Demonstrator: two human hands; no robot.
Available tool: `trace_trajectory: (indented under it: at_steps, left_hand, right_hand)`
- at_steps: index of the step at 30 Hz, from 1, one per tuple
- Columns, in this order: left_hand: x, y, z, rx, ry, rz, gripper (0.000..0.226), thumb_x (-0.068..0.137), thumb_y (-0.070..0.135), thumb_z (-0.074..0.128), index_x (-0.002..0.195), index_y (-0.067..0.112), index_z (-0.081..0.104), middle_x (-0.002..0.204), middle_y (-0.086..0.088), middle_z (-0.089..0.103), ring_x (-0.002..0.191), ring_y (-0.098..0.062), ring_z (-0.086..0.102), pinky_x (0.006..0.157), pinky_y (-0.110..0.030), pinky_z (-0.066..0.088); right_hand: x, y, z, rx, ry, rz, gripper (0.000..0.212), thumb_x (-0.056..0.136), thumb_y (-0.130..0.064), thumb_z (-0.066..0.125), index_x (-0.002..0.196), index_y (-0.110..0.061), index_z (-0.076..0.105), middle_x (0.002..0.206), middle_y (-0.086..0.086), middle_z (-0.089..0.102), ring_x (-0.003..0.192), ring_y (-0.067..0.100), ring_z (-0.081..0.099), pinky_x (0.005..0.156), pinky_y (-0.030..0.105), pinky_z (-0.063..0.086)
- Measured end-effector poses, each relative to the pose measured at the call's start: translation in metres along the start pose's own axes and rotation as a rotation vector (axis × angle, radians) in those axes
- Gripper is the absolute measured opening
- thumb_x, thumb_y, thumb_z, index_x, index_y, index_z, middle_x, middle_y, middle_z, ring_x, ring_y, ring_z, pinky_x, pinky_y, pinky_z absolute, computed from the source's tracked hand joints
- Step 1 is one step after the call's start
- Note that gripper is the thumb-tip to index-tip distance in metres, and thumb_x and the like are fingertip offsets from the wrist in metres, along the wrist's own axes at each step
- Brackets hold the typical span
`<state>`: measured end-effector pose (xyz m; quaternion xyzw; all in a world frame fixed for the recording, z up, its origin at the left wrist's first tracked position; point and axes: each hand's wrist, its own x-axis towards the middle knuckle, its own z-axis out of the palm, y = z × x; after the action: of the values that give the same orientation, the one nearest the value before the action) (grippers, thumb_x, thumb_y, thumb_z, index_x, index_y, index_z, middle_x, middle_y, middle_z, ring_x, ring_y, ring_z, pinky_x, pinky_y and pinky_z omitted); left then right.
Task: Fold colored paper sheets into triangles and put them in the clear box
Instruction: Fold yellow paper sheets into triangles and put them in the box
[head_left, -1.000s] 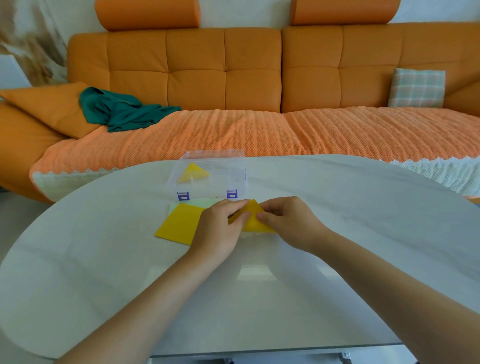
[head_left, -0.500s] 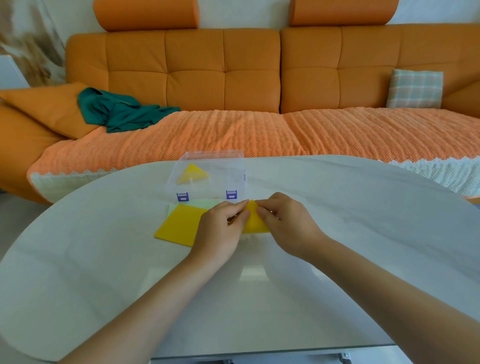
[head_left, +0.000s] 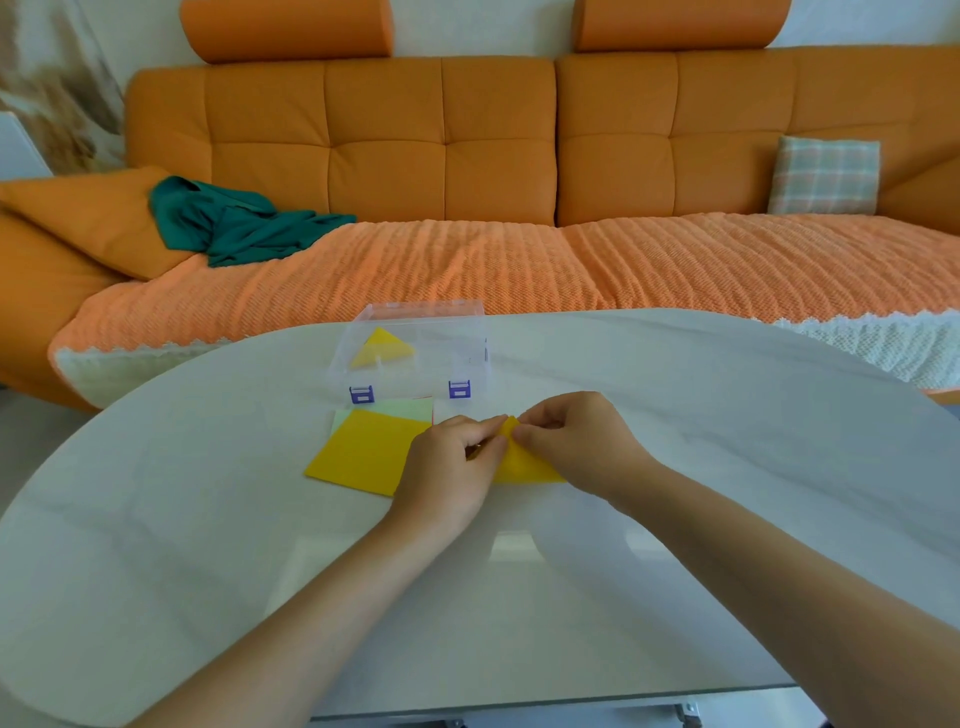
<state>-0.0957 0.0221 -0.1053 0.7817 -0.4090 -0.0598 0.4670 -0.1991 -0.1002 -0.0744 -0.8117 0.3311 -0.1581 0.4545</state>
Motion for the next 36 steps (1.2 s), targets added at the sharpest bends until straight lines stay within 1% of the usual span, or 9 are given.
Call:
trace_trajectory:
  at_steps: [3,6,11,15,21,26,30,34,36]
  left_hand:
    - [0.001,0.0,-0.004,0.14,-0.077,0.001,0.028,0.096,0.024,0.062,0.122,0.024,0.072,0.104,0.001,0.073,0.096,-0.011,0.063,0.083,-0.021,0.046]
    - [0.004,0.001,-0.015,0.339,-0.104,0.058,0.031,0.095,0.03,0.06,0.123,0.022,0.071,0.101,0.004,0.068,0.1,-0.013,0.059,0.086,-0.022,0.044]
    - [0.003,-0.002,-0.024,0.229,-0.128,0.263,0.012,0.09,0.017,0.068,0.096,0.021,0.078,0.089,0.009,0.065,0.089,-0.007,0.059,0.083,-0.025,0.048]
    - [-0.003,-0.006,-0.02,0.277,-0.303,0.312,0.016,0.093,0.022,0.063,0.098,0.022,0.079,0.098,0.012,0.067,0.094,-0.001,0.052,0.085,-0.017,0.041]
    - [-0.003,-0.005,-0.022,0.341,-0.387,0.298,0.024,0.094,0.033,0.056,0.103,0.026,0.078,0.108,0.017,0.064,0.104,0.0,0.048,0.094,-0.024,0.044]
    - [-0.005,-0.003,-0.021,0.366,-0.4,0.301,0.027,0.093,0.033,0.054,0.107,0.026,0.077,0.113,0.017,0.063,0.107,-0.001,0.047,0.096,-0.03,0.046]
    - [-0.008,-0.003,-0.021,0.36,-0.376,0.337,0.026,0.091,0.029,0.056,0.108,0.026,0.076,0.111,0.016,0.063,0.105,0.0,0.047,0.094,-0.03,0.047]
    - [-0.013,-0.003,-0.022,0.405,-0.363,0.399,0.029,0.09,0.03,0.054,0.111,0.026,0.075,0.108,0.011,0.064,0.107,-0.006,0.048,0.089,-0.033,0.05]
    - [-0.016,-0.003,-0.022,0.468,-0.355,0.472,0.033,0.088,0.032,0.051,0.108,0.026,0.076,0.102,0.008,0.065,0.104,-0.011,0.051,0.08,-0.032,0.051]
  right_hand:
    - [0.001,0.002,-0.001,-0.068,-0.056,0.057,0.011,0.088,-0.028,0.069,0.083,-0.023,0.077,0.075,-0.006,0.068,0.069,0.007,0.058,0.056,0.021,0.045]
    - [0.004,0.005,0.001,-0.131,-0.064,0.119,0.009,0.087,-0.029,0.07,0.084,-0.025,0.077,0.083,-0.003,0.07,0.077,0.012,0.062,0.064,0.024,0.05]
    - [0.005,0.004,0.003,-0.324,-0.082,0.096,0.014,0.086,-0.039,0.068,0.084,-0.028,0.077,0.079,-0.008,0.07,0.083,0.017,0.064,0.08,0.03,0.051]
    - [0.004,0.003,0.007,-0.536,-0.031,0.037,0.019,0.088,-0.042,0.061,0.087,-0.03,0.075,0.085,-0.013,0.07,0.087,0.011,0.06,0.095,0.032,0.04]
    - [0.002,0.004,0.009,-0.74,0.059,-0.118,0.017,0.086,-0.046,0.055,0.085,-0.037,0.069,0.089,-0.015,0.071,0.092,0.009,0.059,0.094,0.035,0.034]
    - [-0.002,0.005,0.007,-0.83,0.106,-0.217,0.024,0.087,-0.054,0.056,0.103,-0.04,0.067,0.098,-0.015,0.067,0.096,0.011,0.055,0.091,0.035,0.034]
    - [-0.009,0.01,0.005,-0.984,0.066,-0.416,0.027,0.097,-0.039,0.046,0.096,-0.037,0.073,0.095,-0.011,0.065,0.09,0.014,0.054,0.086,0.036,0.037]
    - [-0.009,0.013,0.004,-0.914,-0.018,-0.318,0.034,0.098,-0.037,0.043,0.091,-0.031,0.075,0.095,-0.009,0.066,0.088,0.015,0.056,0.088,0.037,0.039]
    - [-0.008,0.014,0.004,-0.872,-0.024,-0.287,0.034,0.096,-0.033,0.042,0.087,-0.028,0.075,0.096,-0.008,0.067,0.087,0.016,0.057,0.088,0.036,0.038]
